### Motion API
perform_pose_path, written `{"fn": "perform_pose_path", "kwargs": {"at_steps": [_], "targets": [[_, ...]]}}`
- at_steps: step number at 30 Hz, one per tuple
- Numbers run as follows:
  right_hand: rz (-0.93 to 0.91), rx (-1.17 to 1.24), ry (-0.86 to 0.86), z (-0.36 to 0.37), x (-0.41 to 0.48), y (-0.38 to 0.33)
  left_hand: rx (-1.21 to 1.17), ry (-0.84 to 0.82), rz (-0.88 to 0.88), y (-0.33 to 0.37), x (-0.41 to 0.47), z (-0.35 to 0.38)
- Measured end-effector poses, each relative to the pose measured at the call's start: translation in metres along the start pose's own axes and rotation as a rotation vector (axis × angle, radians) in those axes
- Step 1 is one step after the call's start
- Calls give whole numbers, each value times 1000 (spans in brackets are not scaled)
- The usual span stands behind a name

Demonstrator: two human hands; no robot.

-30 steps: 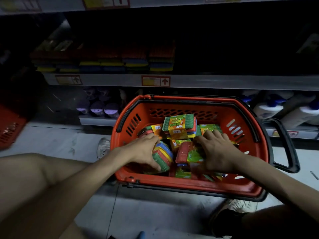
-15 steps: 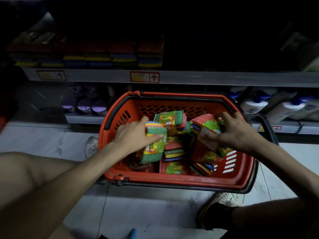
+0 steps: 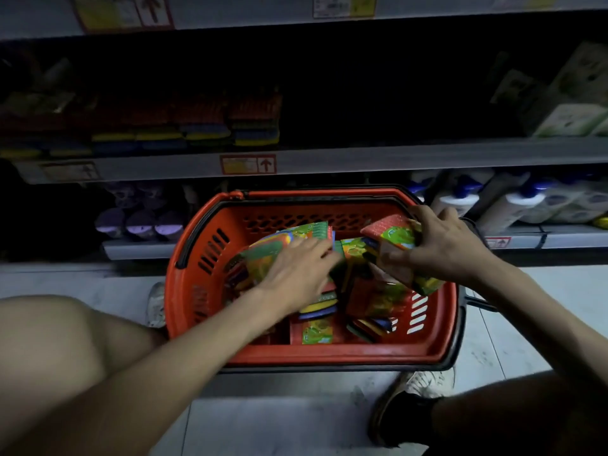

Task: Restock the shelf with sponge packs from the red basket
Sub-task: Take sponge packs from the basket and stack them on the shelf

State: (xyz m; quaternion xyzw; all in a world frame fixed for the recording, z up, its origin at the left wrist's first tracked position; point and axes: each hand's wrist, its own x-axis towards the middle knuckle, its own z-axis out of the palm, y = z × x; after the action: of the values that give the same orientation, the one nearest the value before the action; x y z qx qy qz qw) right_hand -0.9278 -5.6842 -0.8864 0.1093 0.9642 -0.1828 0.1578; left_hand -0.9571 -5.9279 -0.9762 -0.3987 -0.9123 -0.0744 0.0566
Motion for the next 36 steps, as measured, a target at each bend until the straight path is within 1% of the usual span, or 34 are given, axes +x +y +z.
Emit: {"fn": "perform_pose_path", "kwargs": {"at_steps": [2, 4, 7, 9, 11, 13, 19, 22, 26, 31, 33, 36], "targets": [[5, -46, -27, -3, -2, 3, -31, -200, -56, 20, 12, 12], [18, -60, -52, -5, -3, 7, -45, -327, -159, 33, 22, 26], [23, -92, -94, -7, -6, 11, -171, -385, -283, 42, 31, 46], [1, -149, -136, -8, -8, 12, -356, -403, -374, 42, 35, 53], [-37, -194, -149, -8, -10, 12, -488, -366, -451, 42, 38, 56], [-60, -222, -144, -8, -9, 14, -519, -343, -456, 42, 42, 55], [-42, -266, -175, -15, -6, 15, -741, -259, -556, 44, 50, 33], [-65, -240, -153, -15, -7, 15, -822, -173, -601, 37, 49, 15], [-101, -223, -185, -15, -7, 12, -940, -73, -760, 13, 49, -16], [-174, -232, -155, -10, -5, -3, -1174, 130, -912, -23, 45, -58], [-218, -183, -145, -8, -3, -10, -1261, 186, -951, -33, 43, -74], [-243, -122, -82, -8, 0, -22, -1302, 233, -958, -42, 40, -95]]}}
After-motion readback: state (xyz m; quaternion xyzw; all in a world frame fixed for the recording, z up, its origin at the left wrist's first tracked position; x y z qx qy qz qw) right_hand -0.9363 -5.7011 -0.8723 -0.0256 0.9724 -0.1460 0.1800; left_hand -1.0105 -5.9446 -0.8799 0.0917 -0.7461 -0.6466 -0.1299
